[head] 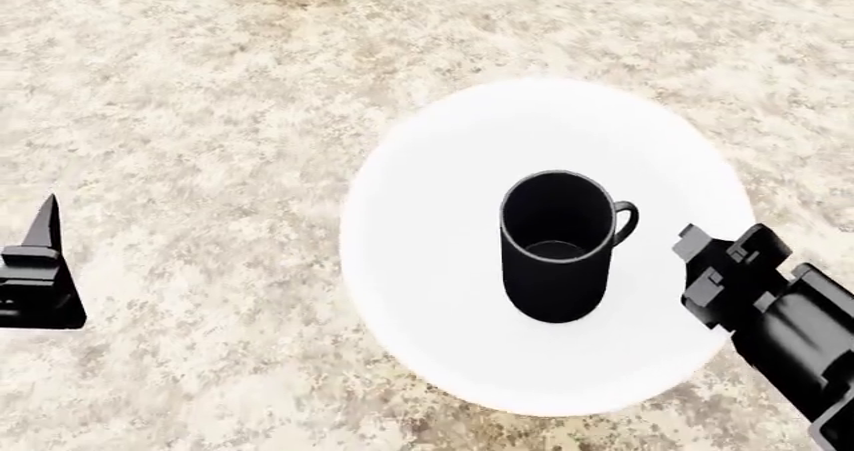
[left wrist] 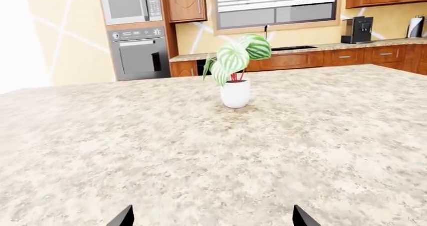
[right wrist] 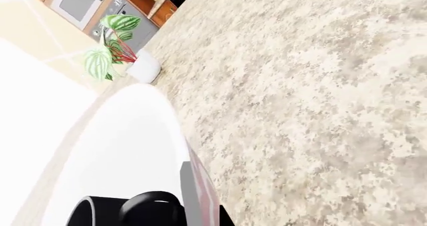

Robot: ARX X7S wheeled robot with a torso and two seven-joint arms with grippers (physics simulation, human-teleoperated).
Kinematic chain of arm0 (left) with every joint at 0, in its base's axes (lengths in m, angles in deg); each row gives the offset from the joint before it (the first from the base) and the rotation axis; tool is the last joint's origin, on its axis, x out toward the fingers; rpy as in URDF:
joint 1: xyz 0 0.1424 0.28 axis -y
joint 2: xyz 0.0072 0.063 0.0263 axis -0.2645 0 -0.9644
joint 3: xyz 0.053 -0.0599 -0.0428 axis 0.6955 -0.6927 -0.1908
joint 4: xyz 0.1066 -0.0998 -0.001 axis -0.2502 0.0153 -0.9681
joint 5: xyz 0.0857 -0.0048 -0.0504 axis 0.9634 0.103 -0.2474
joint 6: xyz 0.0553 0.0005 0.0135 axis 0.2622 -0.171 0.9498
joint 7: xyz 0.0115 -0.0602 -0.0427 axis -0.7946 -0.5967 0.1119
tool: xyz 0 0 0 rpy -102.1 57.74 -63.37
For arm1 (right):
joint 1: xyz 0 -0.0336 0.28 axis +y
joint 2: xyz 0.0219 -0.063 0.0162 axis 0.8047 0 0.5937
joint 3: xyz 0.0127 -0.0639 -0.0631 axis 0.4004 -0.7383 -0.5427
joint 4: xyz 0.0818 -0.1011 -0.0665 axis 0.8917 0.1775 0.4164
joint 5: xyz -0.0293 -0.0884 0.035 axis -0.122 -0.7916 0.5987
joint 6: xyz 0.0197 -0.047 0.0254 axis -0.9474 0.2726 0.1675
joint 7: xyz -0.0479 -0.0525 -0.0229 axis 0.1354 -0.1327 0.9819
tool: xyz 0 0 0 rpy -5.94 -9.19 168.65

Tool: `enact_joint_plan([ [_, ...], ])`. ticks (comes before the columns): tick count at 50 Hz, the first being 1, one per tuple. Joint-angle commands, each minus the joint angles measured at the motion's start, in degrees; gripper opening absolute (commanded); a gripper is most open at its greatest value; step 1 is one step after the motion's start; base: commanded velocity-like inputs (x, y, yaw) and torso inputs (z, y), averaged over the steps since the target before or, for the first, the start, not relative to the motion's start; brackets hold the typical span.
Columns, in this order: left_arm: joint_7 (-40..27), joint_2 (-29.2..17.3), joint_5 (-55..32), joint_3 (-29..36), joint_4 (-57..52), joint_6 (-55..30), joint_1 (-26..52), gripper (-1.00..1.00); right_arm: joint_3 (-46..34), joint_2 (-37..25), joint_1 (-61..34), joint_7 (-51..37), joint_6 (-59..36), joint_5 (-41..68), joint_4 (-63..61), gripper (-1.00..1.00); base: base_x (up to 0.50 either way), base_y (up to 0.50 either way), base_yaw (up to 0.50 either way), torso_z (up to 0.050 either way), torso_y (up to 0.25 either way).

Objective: Place the cup inside the bowl on the dining table and move the bowl to any counter.

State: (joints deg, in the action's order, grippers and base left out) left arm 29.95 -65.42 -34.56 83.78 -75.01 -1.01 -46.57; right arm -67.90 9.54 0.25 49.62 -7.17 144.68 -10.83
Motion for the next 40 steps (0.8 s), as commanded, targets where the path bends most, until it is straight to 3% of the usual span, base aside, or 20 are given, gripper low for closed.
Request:
enact_joint_plan([
  [1, 0.31, -0.12, 0.01, -0.31, 0.28, 0.62, -0.21, 1.00, 1.55, -0.44, -0.08, 0.44, 1.04, 0.66, -1.02, -1.00, -0.46, -0.14, 0.00, 0.000, 0.000],
  [14, -0.06, -0.08, -0.34, 0.05, 0.18, 0.22, 0.42, 1.00, 1.91, -0.30, 0.41, 1.70, 1.78, 0.05, -0.87, -1.00, -0.21, -0.29, 0.00, 0.000, 0.000],
  [40, -0.49, -0.23, -0.40, 0.57, 0.60, 1.12, -0.09, 1.00, 3.02, -0.88, 2.22, 1.76, 2.93, -0.36, -1.80, -1.00, 0.00, -0.47, 0.00, 0.000, 0.000],
])
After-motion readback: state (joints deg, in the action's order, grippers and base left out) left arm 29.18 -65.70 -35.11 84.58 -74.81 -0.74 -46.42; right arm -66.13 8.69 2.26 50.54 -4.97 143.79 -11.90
